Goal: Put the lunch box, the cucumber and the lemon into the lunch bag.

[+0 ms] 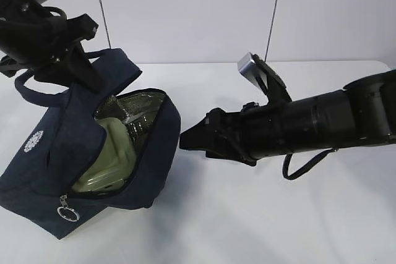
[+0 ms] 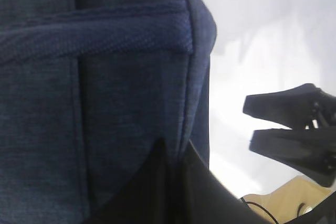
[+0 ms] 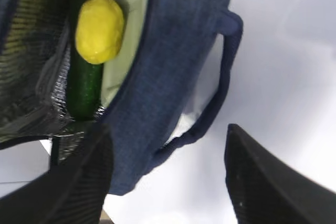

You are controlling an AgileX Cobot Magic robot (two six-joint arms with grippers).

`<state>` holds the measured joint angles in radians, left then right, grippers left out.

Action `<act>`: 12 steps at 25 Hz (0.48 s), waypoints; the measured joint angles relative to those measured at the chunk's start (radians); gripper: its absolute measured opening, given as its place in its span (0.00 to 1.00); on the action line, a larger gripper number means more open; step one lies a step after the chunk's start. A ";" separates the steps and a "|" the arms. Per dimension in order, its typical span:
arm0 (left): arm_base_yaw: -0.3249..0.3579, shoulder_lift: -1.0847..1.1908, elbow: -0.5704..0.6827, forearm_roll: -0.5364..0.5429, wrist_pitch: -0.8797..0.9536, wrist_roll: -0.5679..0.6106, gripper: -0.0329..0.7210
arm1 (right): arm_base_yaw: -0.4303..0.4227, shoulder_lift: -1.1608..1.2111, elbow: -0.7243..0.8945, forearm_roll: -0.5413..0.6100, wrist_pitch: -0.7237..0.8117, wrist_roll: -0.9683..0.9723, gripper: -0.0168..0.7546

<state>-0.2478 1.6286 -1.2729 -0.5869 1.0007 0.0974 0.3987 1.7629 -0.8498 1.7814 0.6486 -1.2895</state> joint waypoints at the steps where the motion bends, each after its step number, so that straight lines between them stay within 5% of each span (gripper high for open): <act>1: 0.000 0.000 0.000 0.000 0.000 0.000 0.04 | 0.000 0.013 0.002 0.008 0.005 -0.005 0.65; 12: 0.000 0.000 0.000 0.000 0.002 0.000 0.04 | 0.000 0.174 -0.054 0.023 0.156 -0.016 0.65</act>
<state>-0.2478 1.6286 -1.2729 -0.5869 1.0026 0.0974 0.3987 1.9370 -0.9041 1.8042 0.8043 -1.3060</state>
